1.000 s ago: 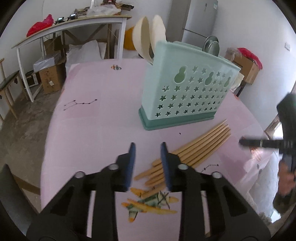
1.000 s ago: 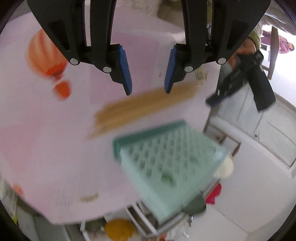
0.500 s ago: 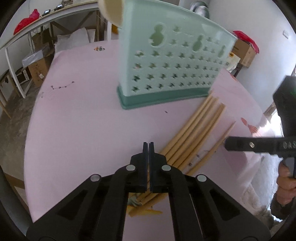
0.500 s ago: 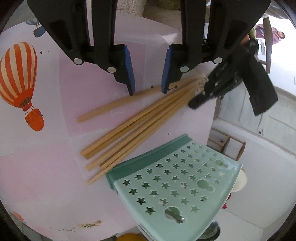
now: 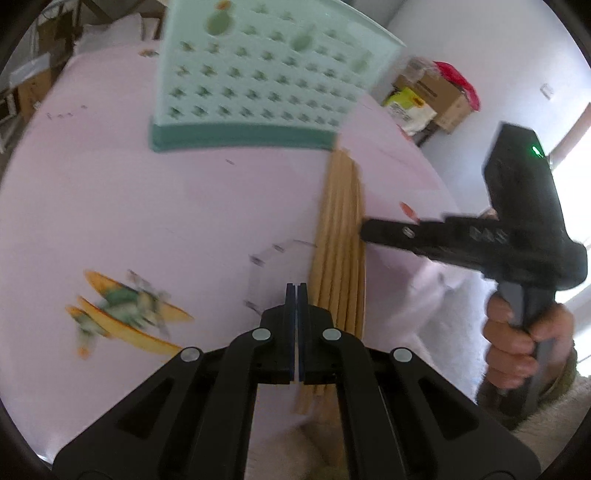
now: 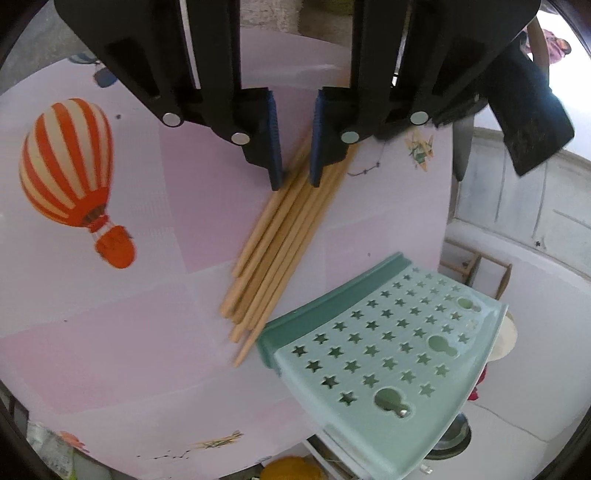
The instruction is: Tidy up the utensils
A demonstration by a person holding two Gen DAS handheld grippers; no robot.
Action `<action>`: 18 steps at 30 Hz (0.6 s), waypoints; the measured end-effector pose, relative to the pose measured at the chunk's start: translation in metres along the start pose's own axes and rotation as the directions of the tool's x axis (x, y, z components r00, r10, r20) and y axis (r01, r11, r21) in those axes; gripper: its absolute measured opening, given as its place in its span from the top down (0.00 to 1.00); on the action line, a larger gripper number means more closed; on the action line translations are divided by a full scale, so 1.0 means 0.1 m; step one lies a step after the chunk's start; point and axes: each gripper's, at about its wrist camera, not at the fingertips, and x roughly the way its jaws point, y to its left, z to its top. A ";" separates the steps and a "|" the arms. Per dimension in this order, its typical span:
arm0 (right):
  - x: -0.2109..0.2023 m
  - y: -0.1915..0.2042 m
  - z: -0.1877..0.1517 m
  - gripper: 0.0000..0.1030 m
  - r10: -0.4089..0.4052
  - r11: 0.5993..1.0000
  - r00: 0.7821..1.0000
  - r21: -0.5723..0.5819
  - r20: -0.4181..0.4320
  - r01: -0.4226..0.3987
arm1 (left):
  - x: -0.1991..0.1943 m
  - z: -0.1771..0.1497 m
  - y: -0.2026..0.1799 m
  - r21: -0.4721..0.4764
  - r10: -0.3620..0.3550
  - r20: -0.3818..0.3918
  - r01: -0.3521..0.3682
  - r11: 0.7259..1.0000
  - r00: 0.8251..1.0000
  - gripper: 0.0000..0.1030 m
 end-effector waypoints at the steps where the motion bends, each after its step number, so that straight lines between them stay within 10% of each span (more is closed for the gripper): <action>1: -0.02 -0.02 0.00 0.86 -0.014 1.000 1.000 -0.005 0.005 0.014 | 0.01 -0.04 -0.05 0.002 -0.018 -0.007 0.018 1.000 1.000 1.00; 18: -0.25 -0.14 0.01 0.92 -0.204 0.965 0.975 -0.148 0.091 0.216 | 0.17 -0.31 -0.54 0.041 -0.125 -0.049 0.127 0.991 0.991 1.00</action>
